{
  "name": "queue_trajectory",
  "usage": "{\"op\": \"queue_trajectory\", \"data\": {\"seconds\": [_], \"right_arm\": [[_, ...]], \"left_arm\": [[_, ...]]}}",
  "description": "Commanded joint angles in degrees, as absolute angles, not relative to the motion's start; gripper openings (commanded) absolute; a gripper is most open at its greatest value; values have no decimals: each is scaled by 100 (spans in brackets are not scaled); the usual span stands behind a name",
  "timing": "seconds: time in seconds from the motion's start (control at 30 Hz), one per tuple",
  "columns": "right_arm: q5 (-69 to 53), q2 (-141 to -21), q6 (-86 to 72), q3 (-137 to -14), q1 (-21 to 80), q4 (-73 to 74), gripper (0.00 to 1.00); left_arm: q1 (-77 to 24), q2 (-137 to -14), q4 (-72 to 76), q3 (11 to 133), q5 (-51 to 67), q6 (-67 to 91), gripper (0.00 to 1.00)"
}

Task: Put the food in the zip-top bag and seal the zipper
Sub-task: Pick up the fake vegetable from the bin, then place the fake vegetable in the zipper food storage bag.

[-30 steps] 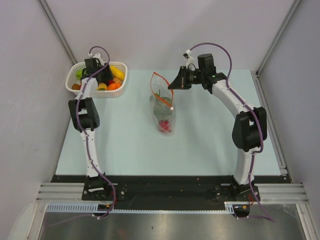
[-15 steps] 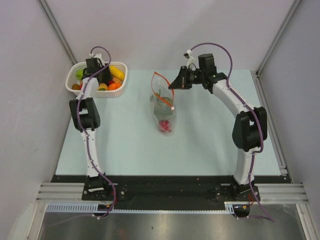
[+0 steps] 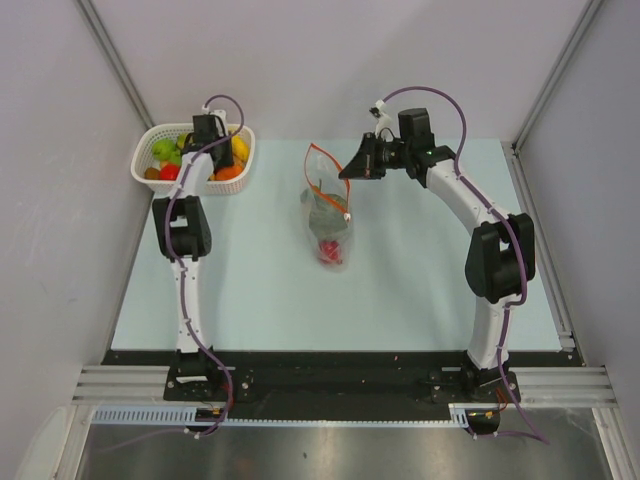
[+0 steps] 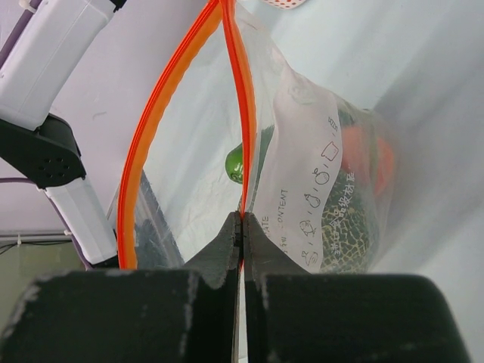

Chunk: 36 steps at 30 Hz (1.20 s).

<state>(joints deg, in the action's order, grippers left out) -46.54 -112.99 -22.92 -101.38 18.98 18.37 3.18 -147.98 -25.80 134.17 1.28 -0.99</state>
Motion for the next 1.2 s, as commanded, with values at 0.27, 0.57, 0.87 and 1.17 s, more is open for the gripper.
{"op": "queue_trajectory", "data": {"seconds": [0.27,0.57,0.87,1.17], "right_arm": [[-4755,-11013,-2320,-10134,1837,1644,0],[-4755,-10925,-2312,-10046,1854,1617,0],[-4720,-10819,-2285,-10037,1925,1635,0],[-4641,-10819,-2276,-10072,2126,1600,0]], "left_arm": [[439,-13404,-2135,13104,176,-53,16],[650,-12218,-2706,12904,956,1025,0],[615,-9382,-1198,9630,4436,4413,0],[80,-8096,-62,7893,5879,6336,0]]}}
